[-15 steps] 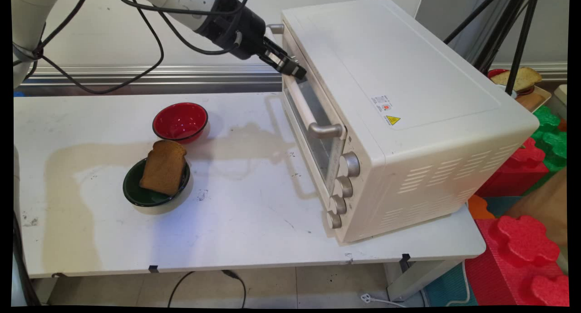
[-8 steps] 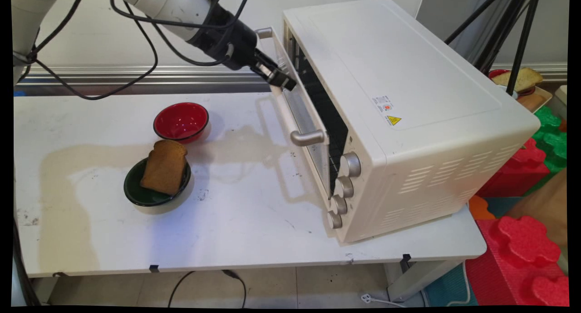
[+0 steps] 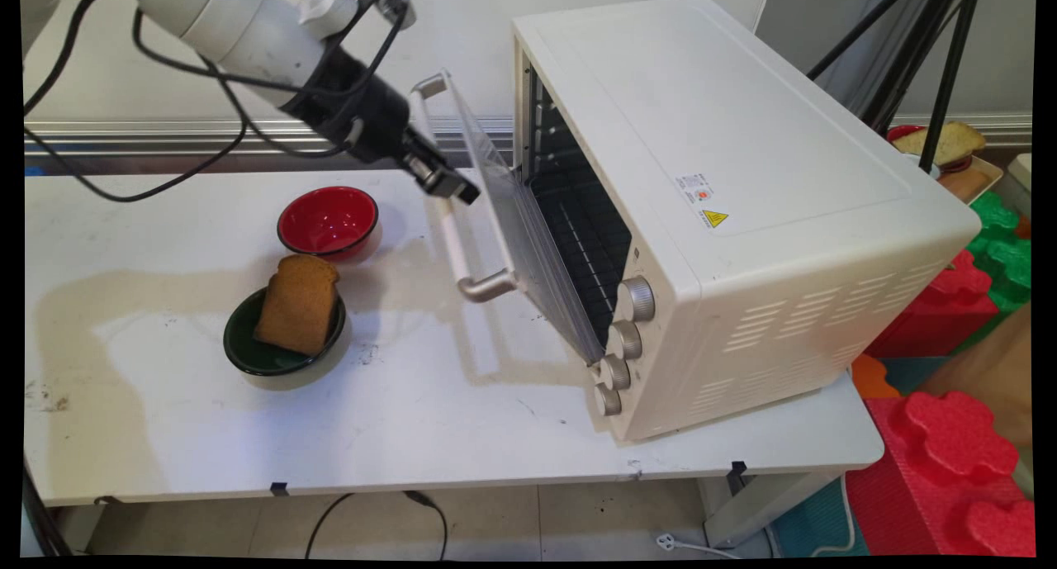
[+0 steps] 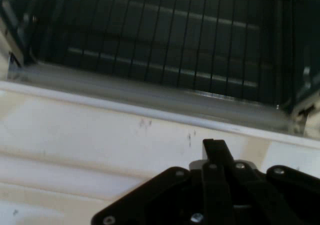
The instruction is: Open the oven
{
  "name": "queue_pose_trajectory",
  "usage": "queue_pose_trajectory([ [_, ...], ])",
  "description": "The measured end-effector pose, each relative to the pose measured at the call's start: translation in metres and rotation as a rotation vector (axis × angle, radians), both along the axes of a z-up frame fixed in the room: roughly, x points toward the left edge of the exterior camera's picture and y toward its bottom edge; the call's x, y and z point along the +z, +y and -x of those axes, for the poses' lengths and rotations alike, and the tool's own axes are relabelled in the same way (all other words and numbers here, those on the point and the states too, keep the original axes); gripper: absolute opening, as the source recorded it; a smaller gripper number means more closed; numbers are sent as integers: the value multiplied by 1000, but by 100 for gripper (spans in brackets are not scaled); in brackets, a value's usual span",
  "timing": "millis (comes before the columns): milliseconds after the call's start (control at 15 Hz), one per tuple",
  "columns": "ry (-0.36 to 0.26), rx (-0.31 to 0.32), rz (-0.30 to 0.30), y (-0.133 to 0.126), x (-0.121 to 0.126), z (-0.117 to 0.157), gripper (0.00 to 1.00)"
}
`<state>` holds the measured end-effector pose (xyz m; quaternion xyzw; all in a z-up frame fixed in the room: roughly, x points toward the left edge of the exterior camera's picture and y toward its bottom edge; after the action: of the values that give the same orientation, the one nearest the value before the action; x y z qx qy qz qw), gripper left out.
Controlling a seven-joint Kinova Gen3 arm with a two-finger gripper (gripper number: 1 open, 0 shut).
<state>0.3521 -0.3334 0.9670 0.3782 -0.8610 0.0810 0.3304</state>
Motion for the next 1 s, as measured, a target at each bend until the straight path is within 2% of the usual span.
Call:
queue_pose_trajectory([
  [267,-38,-5,-27,13,-14,-18,0],
  [1000,-121,-54,-67,31,-53,-39,0],
])
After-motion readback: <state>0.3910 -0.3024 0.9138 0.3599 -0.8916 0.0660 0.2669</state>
